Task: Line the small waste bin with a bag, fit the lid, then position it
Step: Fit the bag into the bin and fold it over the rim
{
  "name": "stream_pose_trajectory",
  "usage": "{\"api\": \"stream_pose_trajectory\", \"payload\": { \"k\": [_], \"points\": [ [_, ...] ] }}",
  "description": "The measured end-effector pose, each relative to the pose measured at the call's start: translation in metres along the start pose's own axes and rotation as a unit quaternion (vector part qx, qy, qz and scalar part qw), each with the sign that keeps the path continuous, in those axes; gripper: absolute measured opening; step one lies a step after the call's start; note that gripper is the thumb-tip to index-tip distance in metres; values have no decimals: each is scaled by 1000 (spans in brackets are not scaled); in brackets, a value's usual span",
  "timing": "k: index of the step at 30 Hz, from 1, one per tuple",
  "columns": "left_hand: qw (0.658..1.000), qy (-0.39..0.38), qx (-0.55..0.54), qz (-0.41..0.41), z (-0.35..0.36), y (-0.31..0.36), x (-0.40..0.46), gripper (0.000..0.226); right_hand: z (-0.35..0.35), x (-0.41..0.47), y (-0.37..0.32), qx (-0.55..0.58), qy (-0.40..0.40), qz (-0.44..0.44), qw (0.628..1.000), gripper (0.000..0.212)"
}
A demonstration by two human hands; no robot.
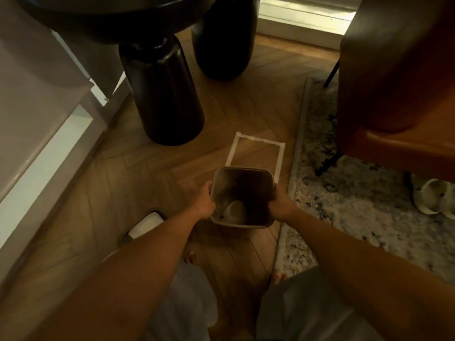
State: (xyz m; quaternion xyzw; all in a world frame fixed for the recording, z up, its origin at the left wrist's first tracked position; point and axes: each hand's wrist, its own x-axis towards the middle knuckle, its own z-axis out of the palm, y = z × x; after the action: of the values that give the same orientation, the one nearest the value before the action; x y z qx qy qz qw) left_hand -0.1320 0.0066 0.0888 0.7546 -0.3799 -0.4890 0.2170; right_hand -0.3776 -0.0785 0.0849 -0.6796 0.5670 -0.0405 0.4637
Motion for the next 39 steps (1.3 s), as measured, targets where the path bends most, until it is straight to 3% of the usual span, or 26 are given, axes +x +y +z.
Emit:
{"api": "stream_pose_trajectory", "payload": {
  "k": [5, 7, 9, 15, 19, 27, 32, 39],
  "points": [
    [998, -31, 52, 17, 11, 2, 7, 79, -1, 6, 21, -27, -20, 35, 999, 45],
    [997, -35, 68, 15, 13, -1, 10, 80, -3, -1, 15, -46, -40, 8, 998, 25],
    [996, -43, 83, 11, 13, -1, 10, 85, -4, -5, 7, -48, -69, -27, 996, 24],
    [992, -65, 86, 64, 18, 2, 7, 89, -12, -17, 16, -20, -95, -15, 995, 54],
    [984, -96, 117, 92, 15, -5, 4, 113, -9, -18, 33, -63, -83, -18, 994, 101],
    [969, -122, 186, 106, 20, -11, -1, 146, 12, -23, 43, -144, -83, -8, 986, 151],
    [972, -117, 175, 109, 20, -8, 0, 147, 18, -32, 34, -93, -52, 41, 993, 153],
    [969, -113, 187, 116, 19, -10, 4, 137, 18, -38, 27, -92, -64, 35, 993, 156]
  ]
}}
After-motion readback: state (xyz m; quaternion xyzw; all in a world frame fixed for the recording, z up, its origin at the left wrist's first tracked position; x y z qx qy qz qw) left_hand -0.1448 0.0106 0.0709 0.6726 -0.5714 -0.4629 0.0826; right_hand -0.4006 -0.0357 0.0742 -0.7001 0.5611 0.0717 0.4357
